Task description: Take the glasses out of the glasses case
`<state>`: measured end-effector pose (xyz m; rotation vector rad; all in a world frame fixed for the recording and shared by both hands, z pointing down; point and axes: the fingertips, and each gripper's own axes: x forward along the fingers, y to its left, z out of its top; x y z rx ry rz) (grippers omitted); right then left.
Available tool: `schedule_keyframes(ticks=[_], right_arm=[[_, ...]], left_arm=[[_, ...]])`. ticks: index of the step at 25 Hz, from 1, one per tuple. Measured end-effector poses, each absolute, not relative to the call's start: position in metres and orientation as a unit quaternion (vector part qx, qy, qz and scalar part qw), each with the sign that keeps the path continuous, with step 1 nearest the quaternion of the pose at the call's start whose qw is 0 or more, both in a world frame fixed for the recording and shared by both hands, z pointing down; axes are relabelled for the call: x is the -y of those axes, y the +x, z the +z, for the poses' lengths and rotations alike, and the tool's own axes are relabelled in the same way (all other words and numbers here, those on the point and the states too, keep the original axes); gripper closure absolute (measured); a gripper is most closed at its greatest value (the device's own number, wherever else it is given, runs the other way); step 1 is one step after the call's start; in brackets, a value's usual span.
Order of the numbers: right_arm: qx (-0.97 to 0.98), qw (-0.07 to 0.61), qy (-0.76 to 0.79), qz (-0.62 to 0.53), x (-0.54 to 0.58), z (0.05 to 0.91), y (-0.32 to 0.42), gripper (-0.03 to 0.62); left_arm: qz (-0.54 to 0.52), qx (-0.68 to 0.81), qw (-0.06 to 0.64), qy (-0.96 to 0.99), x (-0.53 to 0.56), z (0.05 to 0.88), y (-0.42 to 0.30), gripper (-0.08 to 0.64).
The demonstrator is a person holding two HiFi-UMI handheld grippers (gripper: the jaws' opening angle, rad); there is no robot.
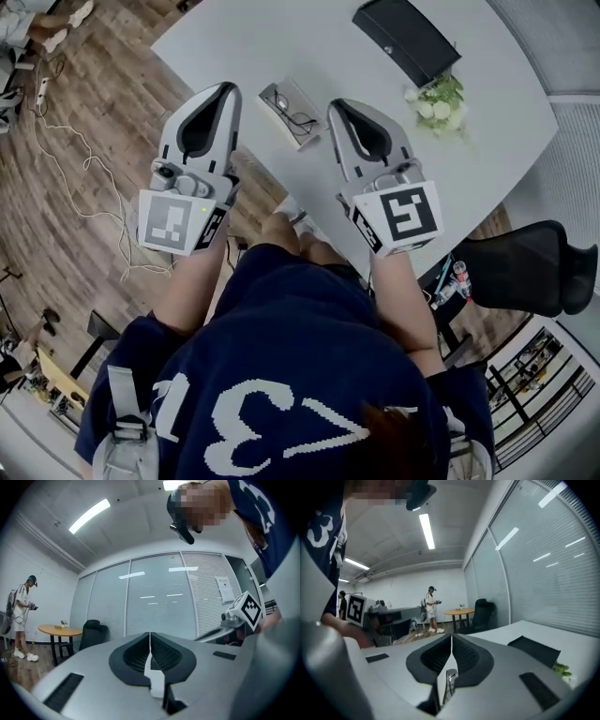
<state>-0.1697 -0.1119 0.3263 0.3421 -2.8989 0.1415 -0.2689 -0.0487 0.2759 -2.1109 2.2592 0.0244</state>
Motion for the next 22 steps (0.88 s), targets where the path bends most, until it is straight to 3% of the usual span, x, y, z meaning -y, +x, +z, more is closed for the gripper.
schedule_keyframes(ticks=[9,16,19,22], right_arm=[[0.951,0.291,0.067,0.079,0.086,0.49,-0.241,0.565],[0.919,0.38,0.099,0.032,0.093,0.552,-0.256,0.561],[0.905,0.413,0.101,0.035,0.098,0.566,-0.254,0.488],[0.893,0.441,0.085,0.041,0.098,0.577,-0.253,0.483]], left_arm=[[0.006,-0.747,-0.022,-0.665,0.02,0.321,-0.289,0.54],[0.007,-0.754,-0.045,-0.656,0.002,0.341,-0.294,0.54],[0.008,-0.756,-0.048,-0.652,-0.005,0.344,-0.296,0.54],[0.01,-0.759,-0.052,-0.649,-0.01,0.347,-0.299,0.54]])
